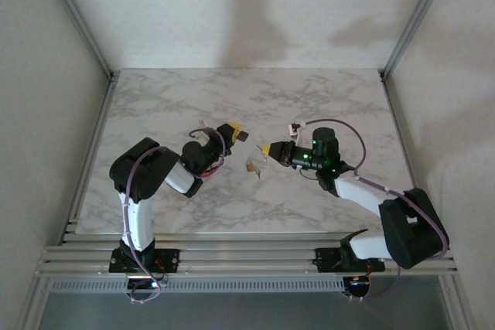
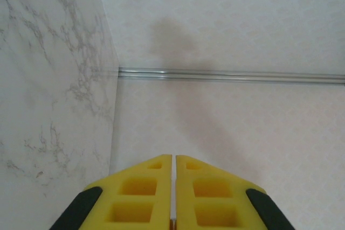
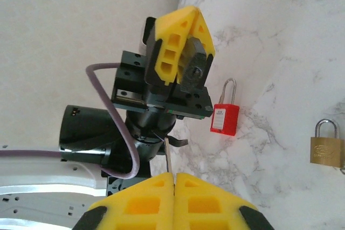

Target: Lock with the key

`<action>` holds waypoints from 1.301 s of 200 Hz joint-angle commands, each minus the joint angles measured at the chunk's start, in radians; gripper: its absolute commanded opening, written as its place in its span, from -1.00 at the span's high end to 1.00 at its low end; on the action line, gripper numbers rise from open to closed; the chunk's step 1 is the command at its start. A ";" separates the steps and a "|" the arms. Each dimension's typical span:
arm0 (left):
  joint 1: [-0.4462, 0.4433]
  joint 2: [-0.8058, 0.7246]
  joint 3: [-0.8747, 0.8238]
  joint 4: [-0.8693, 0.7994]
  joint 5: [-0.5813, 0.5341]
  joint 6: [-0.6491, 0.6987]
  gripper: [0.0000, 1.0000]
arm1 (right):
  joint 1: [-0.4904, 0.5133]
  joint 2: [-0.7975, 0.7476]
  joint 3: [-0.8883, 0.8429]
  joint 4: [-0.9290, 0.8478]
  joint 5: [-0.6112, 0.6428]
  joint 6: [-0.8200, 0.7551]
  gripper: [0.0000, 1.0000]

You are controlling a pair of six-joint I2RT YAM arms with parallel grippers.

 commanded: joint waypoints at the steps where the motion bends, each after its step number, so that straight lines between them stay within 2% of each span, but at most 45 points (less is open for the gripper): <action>1: 0.009 -0.056 0.015 0.144 0.061 0.068 1.00 | -0.014 -0.075 -0.013 -0.070 0.035 -0.057 1.00; 50: 0.005 -0.118 0.079 -0.188 0.159 0.275 1.00 | -0.100 -0.310 -0.033 -0.265 0.144 -0.140 1.00; 99: -0.026 -0.148 0.205 -0.584 0.187 0.489 1.00 | -0.111 -0.520 -0.043 -0.430 0.322 -0.210 1.00; 128: -0.066 -0.120 0.312 -0.787 0.171 0.581 1.00 | -0.117 -0.562 -0.046 -0.467 0.370 -0.219 1.00; 177: -0.111 -0.025 0.451 -0.969 0.164 0.614 1.00 | -0.132 -0.604 -0.047 -0.494 0.382 -0.220 1.00; 260: -0.183 0.111 0.668 -1.222 0.099 0.685 1.00 | -0.137 -0.587 -0.052 -0.478 0.361 -0.207 1.00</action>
